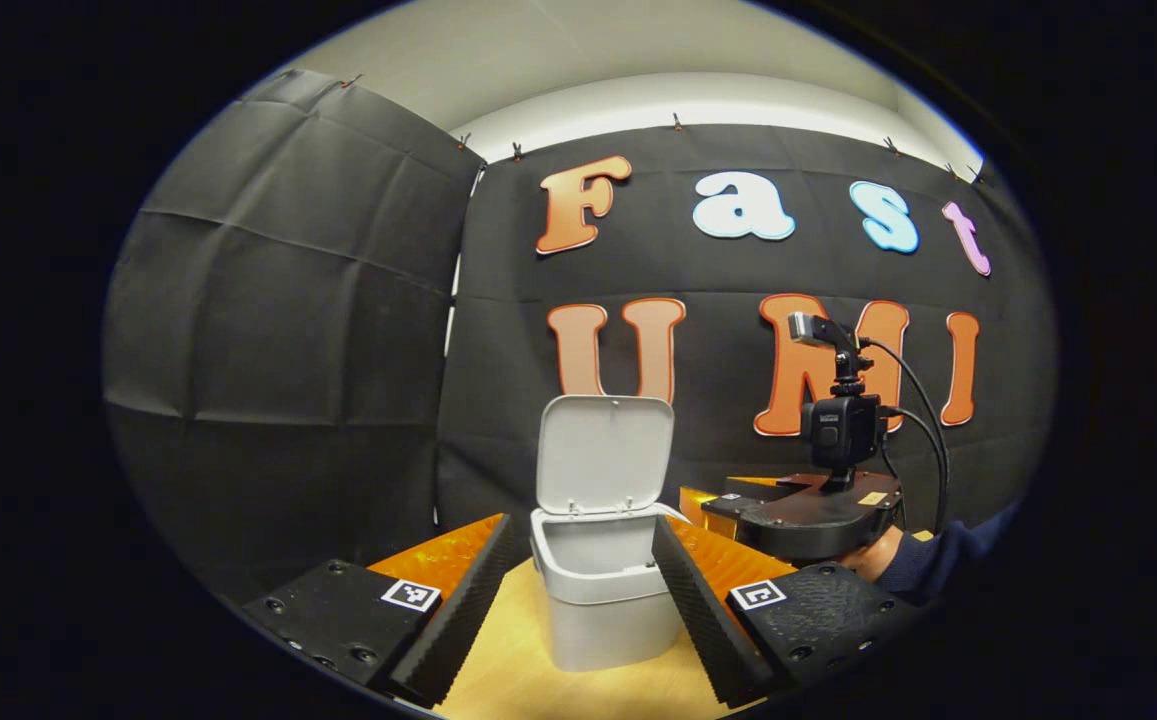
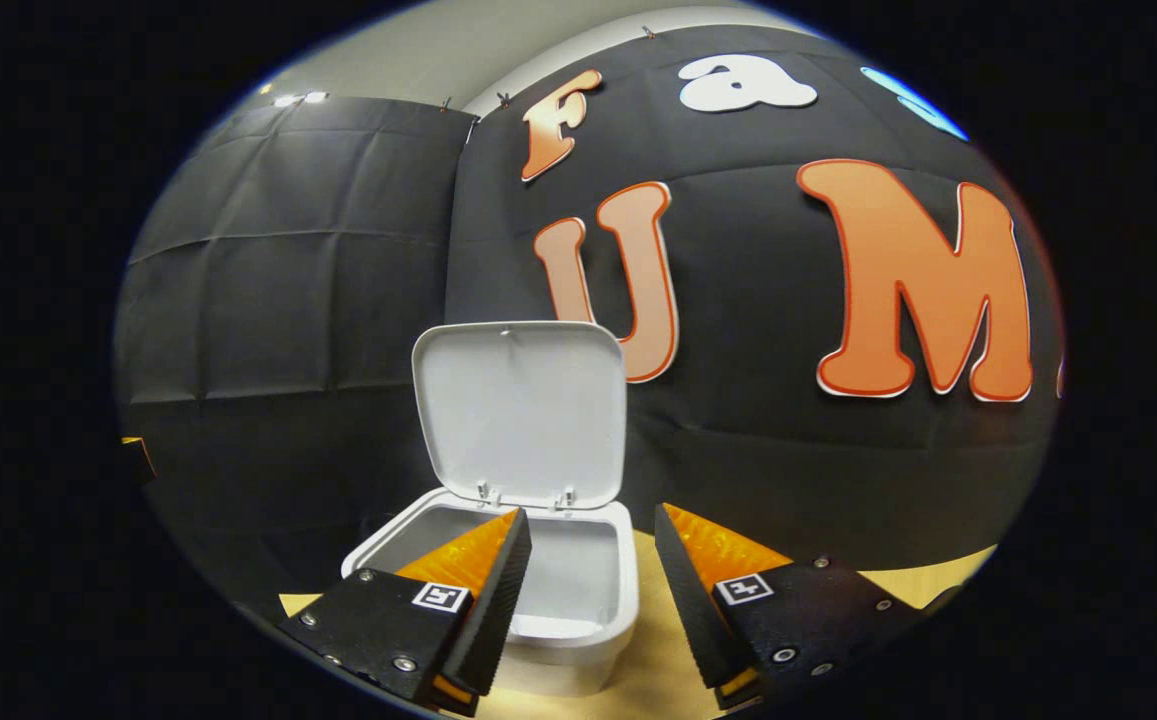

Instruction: Press the lid of the desktop garbage bin to open it, pick up the crumpled paper on the desktop and throw it into the bin, then pick up the pop can on the desktop and drop it into the bin, and finally close the garbage bin lid.

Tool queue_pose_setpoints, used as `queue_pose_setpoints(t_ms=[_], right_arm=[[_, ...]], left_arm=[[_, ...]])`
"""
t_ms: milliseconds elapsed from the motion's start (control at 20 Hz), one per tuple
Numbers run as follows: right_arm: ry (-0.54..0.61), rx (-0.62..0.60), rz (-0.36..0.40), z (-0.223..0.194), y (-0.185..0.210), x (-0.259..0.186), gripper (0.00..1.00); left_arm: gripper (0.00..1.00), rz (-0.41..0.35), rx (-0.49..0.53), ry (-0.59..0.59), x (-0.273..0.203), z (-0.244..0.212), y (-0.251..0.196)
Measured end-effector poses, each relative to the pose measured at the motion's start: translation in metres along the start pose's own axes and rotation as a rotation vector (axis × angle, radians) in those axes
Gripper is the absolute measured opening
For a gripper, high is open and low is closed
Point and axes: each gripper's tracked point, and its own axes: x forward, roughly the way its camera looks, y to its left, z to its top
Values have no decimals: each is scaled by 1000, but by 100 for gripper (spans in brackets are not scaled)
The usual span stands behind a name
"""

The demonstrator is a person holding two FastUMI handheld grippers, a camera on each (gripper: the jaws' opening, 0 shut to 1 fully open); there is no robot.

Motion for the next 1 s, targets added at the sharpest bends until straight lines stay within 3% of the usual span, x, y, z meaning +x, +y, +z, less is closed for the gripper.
queue_pose_setpoints(t_ms=[50,100,200,250,300,350,400,700,1000], right_arm=[[-3,-4,-13,0,-8,-8,76],[-8,-12,-30,-1,-18,-16,79],[-12,-26,-78,-5,-42,-32,82],[-12,-28,-103,-8,-54,-41,92],[-10,-24,-125,-10,-66,-49,84],[-10,-19,-152,-12,-79,-60,95],[-11,-14,-180,-12,-92,-70,87],[-44,-14,-358,-4,-163,-138,90],[-67,19,-516,-4,-213,-209,90]], left_arm=[[89,-19,-1,0,2,-2,-9],[94,-42,-4,-1,4,-2,-20],[90,-86,-17,-13,8,-1,-39],[94,-108,-21,-18,10,-2,-49],[92,-130,-23,-17,13,-2,-59],[94,-155,-27,-12,15,-5,-69],[92,-179,-32,-5,18,-9,-80],[92,-333,-31,20,27,-24,-150],[92,-474,3,80,28,-69,-215]])
